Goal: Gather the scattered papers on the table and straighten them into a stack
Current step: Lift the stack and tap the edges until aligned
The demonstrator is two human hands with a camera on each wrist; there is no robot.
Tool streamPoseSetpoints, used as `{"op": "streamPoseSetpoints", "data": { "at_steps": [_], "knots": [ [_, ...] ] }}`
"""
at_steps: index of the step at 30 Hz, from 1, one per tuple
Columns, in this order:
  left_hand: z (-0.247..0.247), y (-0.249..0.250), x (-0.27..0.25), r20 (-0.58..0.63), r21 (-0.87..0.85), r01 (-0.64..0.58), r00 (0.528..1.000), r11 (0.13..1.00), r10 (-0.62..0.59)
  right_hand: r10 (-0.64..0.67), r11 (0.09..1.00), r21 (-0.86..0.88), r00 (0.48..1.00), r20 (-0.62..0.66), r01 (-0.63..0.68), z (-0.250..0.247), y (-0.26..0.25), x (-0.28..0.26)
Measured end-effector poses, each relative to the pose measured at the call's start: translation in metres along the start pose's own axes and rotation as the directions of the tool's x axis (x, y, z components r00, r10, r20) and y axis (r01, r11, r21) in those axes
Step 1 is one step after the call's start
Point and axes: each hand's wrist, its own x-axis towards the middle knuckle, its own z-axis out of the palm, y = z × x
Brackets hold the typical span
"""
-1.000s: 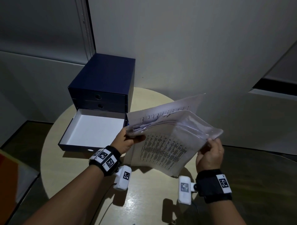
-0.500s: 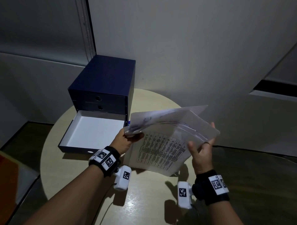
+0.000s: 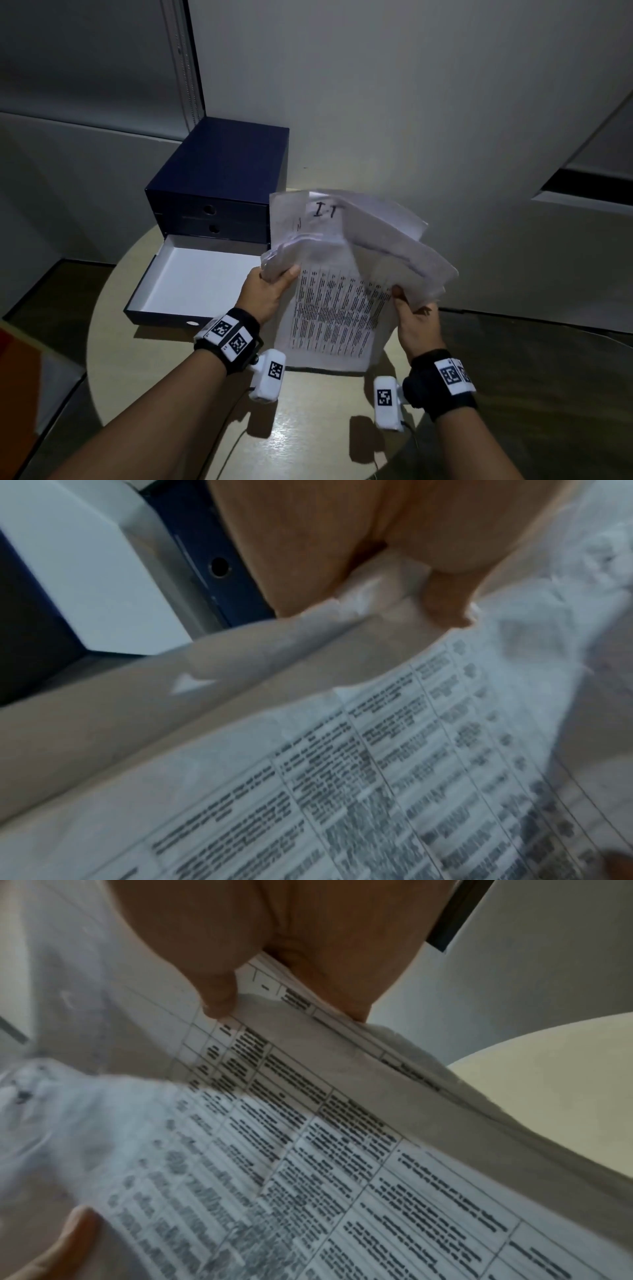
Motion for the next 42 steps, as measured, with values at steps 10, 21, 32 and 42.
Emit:
{"op": "streamPoseSetpoints", "data": {
  "at_steps": [10,21,32,42],
  "knots": [
    [-0.011,-0.009,-0.007,0.122,-0.030,-0.125,0.984,0.992,0.128,0.026,1.000,0.014,0.999,-0.024,-0.025,-0.006,0.009,-0.015],
    [-0.029,-0.009,0.010,0.211,-0.047,-0.101,0.971,0.994,0.109,0.012,0.997,0.081,0.996,0.084,-0.018,0.001,0.006,0.003],
    [-0.021,-0.003,0.006,0.227,-0.004,-0.087,0.970,0.996,0.085,0.115,0.993,0.023,0.986,0.118,-0.118,0.012,0.008,0.001],
    [-0.029,-0.012,0.004,0.178,-0.057,0.017,0.984,0.998,-0.007,0.108,0.991,-0.086,0.992,0.068,-0.102,0.005,0.028,-0.009]
  ]
}}
